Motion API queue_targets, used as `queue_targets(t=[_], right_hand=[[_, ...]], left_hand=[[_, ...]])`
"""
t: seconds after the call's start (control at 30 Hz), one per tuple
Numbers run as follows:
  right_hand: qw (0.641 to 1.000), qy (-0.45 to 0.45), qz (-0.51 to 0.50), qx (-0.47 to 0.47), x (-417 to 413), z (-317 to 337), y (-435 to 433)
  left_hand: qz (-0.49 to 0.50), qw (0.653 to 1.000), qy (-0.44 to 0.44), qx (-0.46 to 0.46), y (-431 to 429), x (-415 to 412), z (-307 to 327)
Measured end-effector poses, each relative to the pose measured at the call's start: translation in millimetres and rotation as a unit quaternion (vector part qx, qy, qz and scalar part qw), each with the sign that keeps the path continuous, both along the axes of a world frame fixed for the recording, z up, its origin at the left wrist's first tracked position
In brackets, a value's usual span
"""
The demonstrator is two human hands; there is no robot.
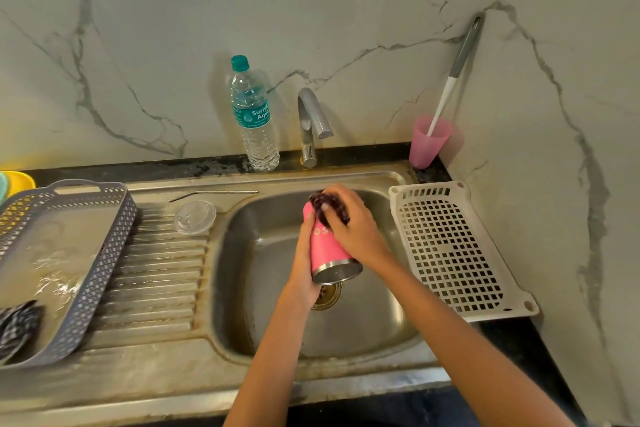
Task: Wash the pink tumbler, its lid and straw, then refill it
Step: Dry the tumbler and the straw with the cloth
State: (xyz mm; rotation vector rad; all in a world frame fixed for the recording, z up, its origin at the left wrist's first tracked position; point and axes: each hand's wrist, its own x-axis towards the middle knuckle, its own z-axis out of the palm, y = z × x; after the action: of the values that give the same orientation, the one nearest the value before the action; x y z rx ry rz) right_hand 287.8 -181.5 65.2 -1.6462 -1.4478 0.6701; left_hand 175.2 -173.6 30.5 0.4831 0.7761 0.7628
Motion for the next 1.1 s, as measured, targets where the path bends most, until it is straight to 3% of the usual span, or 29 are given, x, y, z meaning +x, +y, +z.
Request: queue_targets(t=[0.13,0.33,0.5,0.7,0.83,1.1], right_hand=[[0.993,0.08,-0.061,-0.055,4.7,9.3,-3.7],[0.998,-0.047,-0.038,0.035,-3.1,-7.9,-37.4],[0.984,-0.172,-0.038,0.027,-5.8,-5.1,-27.2],[0.993,0.024,-0.11,0.039,-2.8,15.3,4.0],[0.992,0.079,-0.094,0.026,-8.1,14.7,-5.1],[0.987,-0.134,-0.082,0.038,-21.1,-16.7,-36.0]], left_hand=[[0.003,1.0,0.008,-0.006,-2.3,0.5,-1.5],[0.009,1.0,-0.013,0.0,1.8,3.1,0.1],[-0.026,0.998,0.05,0.029,-1.2,4.6,-4.0],[-0.032,0.994,0.054,0.086,1.0,0.7,10.0],[0.012,0.994,0.064,0.086,-0.5,0.7,1.8],[0.011,0.991,0.104,0.086,4.2,-0.2,-5.3]])
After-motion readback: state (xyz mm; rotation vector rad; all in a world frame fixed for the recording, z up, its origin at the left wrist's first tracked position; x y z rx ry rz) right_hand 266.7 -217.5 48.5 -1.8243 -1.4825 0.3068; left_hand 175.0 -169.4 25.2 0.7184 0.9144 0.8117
